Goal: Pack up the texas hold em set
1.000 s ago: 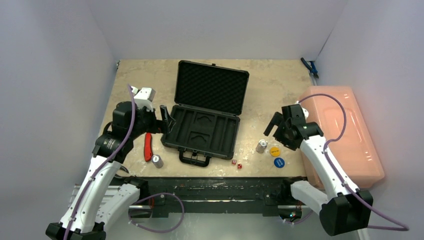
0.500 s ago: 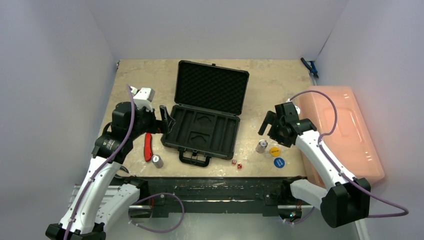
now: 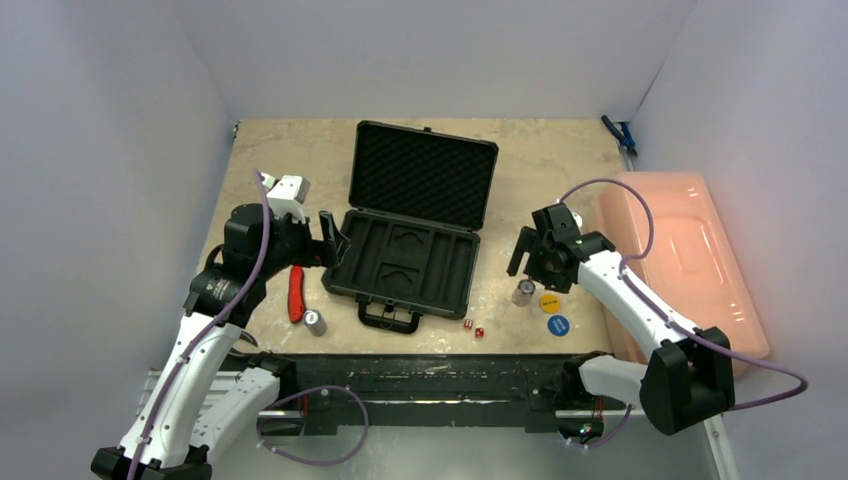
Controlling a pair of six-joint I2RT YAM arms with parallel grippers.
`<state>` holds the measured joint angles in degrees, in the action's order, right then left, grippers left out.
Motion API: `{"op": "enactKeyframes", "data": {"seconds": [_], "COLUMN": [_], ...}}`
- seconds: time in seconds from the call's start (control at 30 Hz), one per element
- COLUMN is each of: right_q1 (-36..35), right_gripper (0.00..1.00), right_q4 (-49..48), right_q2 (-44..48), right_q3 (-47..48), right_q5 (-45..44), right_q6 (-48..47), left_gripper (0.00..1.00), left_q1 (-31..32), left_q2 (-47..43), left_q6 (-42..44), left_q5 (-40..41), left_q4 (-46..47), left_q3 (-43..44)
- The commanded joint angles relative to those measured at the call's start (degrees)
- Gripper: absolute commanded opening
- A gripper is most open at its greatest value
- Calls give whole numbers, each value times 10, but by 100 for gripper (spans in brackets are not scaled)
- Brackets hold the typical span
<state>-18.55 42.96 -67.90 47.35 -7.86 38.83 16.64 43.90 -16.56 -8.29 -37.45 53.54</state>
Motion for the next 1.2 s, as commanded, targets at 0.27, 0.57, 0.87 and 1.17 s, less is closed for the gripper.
{"op": "enactKeyframes", "data": {"seconds": [0.27,0.57,0.87,1.17], "right_q1": [-31,-43,-47,-49], "right_gripper": [77,52,9,0], "right_q4": [-18,-27,-22,-5], "right_q2": [-31,-38,-28,-9], "right_q3": [-13,-23,-24,9], "right_q5": [-21,-22,-26,-28], "right_q6": [16,20,20,3], "left_gripper": [91,91,91,90], "left_q1": [3,3,3,3], "left_q2": [3,4,5,8], "left_q6": [15,17,24,31], "left_q5": [-4,-6,9,14], "left_q4": [10,9,4,9], "left_q3": [12,11,13,12]}}
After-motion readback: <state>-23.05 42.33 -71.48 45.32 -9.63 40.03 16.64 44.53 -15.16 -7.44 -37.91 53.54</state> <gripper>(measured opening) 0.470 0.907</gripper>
